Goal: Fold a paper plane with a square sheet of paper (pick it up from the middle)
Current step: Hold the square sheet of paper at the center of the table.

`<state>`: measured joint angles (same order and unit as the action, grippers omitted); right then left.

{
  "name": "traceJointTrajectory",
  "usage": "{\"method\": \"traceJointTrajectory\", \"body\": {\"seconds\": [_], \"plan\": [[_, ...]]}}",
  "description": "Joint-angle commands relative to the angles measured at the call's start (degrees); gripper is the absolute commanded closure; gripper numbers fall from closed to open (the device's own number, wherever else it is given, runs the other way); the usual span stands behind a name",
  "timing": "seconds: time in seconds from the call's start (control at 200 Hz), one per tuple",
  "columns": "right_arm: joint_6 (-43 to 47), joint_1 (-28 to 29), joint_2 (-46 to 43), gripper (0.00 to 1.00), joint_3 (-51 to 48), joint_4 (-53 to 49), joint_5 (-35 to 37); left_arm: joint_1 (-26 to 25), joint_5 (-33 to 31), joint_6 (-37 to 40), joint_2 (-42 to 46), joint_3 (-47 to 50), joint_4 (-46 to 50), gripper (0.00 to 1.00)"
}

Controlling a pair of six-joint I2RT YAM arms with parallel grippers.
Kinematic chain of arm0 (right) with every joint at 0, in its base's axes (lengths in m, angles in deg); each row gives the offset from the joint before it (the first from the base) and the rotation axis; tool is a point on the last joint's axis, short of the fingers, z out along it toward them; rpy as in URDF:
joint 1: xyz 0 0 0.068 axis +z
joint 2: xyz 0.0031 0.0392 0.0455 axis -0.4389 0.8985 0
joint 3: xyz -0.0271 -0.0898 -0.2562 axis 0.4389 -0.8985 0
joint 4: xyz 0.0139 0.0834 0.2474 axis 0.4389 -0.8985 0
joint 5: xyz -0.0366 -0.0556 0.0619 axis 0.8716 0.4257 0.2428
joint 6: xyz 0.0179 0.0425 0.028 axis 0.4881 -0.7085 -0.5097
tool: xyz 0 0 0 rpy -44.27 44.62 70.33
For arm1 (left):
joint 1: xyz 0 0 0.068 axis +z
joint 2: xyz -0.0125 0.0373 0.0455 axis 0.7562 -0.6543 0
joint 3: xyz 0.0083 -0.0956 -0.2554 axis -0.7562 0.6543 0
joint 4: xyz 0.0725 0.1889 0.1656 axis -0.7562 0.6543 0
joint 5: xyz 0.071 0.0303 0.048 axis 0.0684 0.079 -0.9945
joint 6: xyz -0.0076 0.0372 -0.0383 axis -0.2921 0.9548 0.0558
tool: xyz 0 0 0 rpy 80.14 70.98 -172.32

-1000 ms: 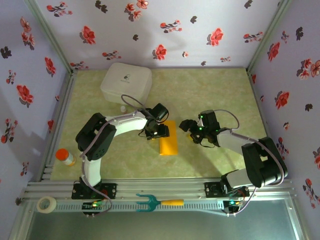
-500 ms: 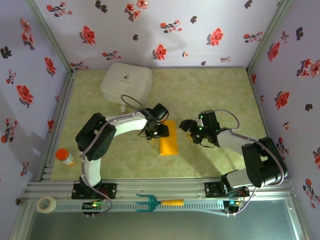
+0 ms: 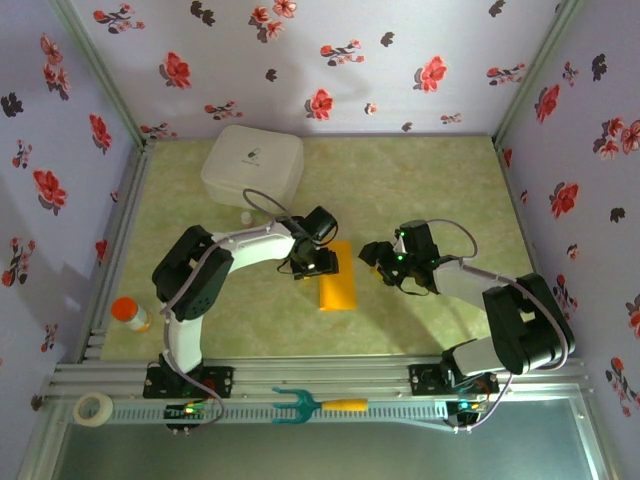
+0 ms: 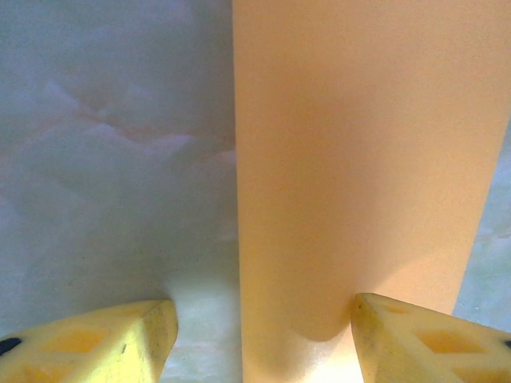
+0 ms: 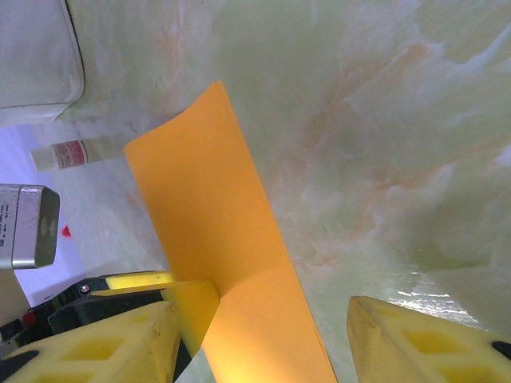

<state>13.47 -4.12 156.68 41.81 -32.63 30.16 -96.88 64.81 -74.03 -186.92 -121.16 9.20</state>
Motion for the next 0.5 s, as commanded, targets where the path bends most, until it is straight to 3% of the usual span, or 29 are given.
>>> {"method": "traceJointTrajectory", "body": {"seconds": [0.0, 0.495], "plan": [[-0.18, 0.37, 0.72, 0.41, 0.57, 0.13, -0.26, -0.59, -1.08, 1.95, -6.88, 2.35, -2.7, 0.37], [-0.2, 0.32, 0.77, 0.4, 0.84, 0.0, -0.36, -0.51, -0.22, 2.05, -8.05, 1.94, -4.16, 0.36]]}}
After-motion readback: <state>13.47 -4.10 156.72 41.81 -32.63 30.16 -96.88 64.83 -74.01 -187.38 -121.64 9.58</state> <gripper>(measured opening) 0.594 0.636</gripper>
